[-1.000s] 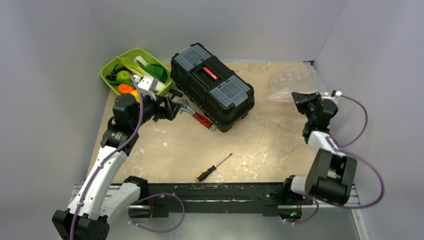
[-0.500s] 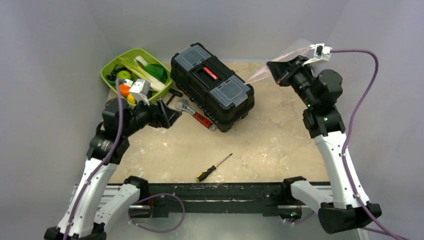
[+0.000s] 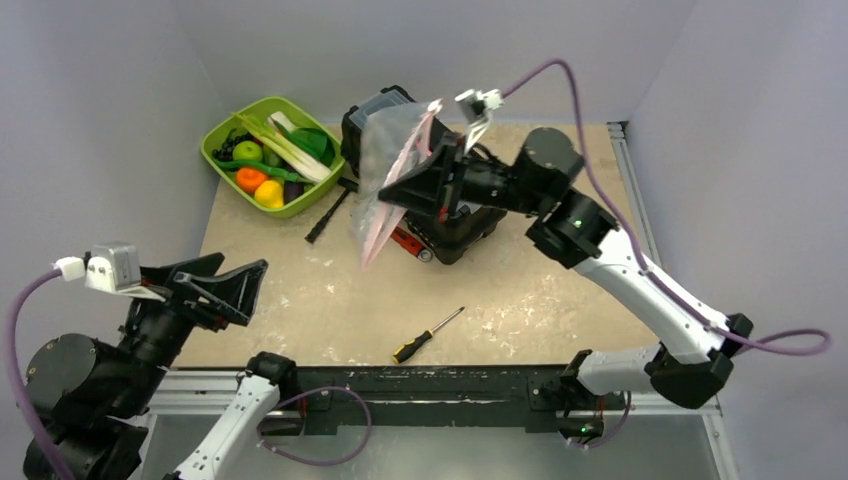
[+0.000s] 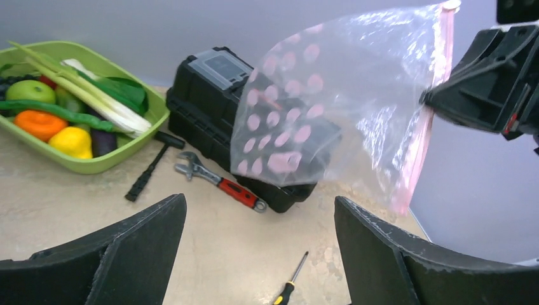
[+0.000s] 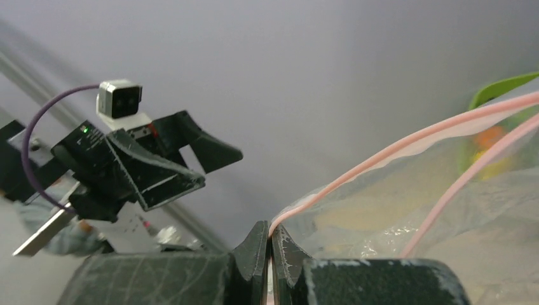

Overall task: Place the food in the zip-top bag and seal the zipper
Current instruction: Pick up the zipper food storage bag at the corner of the board, then open the zipper of the food storage bag at the center of the board.

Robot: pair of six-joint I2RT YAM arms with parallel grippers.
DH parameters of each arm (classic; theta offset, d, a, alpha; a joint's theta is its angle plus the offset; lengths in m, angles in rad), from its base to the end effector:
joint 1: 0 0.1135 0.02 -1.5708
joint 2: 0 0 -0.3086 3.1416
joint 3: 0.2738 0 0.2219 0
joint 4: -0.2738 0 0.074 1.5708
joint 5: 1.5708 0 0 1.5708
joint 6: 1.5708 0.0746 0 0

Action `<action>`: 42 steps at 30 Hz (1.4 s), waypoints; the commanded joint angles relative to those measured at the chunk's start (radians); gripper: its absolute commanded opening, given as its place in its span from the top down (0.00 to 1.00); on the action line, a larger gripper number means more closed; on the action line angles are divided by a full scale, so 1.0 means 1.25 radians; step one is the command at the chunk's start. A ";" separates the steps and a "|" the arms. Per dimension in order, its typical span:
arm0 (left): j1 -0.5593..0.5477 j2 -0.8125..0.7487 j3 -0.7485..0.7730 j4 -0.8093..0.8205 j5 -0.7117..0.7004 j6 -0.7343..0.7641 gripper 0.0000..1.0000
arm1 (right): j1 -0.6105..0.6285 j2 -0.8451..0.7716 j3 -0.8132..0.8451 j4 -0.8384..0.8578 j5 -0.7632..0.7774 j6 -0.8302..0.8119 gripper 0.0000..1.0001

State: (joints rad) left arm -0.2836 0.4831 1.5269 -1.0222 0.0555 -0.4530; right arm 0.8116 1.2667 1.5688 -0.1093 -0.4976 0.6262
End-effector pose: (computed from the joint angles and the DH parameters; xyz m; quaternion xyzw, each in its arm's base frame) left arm -0.0484 0.0098 0.4749 -0.0394 0.6983 -0.2753 0.6595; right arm 0.1467 0.2063 0.5555 -0.2463 0.5959 0.6105 0.4599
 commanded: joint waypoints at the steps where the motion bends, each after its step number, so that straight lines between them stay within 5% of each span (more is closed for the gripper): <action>1: -0.003 0.000 0.046 -0.095 -0.096 0.005 0.14 | 0.062 0.058 -0.035 0.110 -0.080 0.085 1.00; 6: -0.003 0.004 0.005 -0.123 -0.056 0.019 0.14 | 0.064 0.080 -0.188 0.136 -0.073 0.134 1.00; 10: -0.002 0.038 -0.123 -0.086 0.119 0.024 0.15 | 0.064 0.061 -0.297 0.144 -0.011 0.160 1.00; 15: -0.011 0.043 -0.347 0.137 0.342 -0.076 0.20 | 0.064 0.045 -0.389 0.147 0.101 0.245 1.00; 22: -0.137 0.052 -0.413 0.203 0.167 -0.084 0.16 | 0.064 0.037 -0.461 0.127 0.211 0.422 1.00; 34: -0.560 0.250 -0.312 0.118 -0.371 0.025 0.22 | 0.077 0.058 -0.442 0.112 0.261 0.500 1.00; 42: -0.647 0.389 -0.242 0.096 -0.481 0.055 0.29 | 0.084 0.050 -0.436 0.100 0.279 0.511 1.00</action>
State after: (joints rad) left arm -1.0584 0.9195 1.1553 -0.8864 -0.4152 -0.4255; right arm 0.9096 1.3396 0.9813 0.0113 -0.1898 1.2388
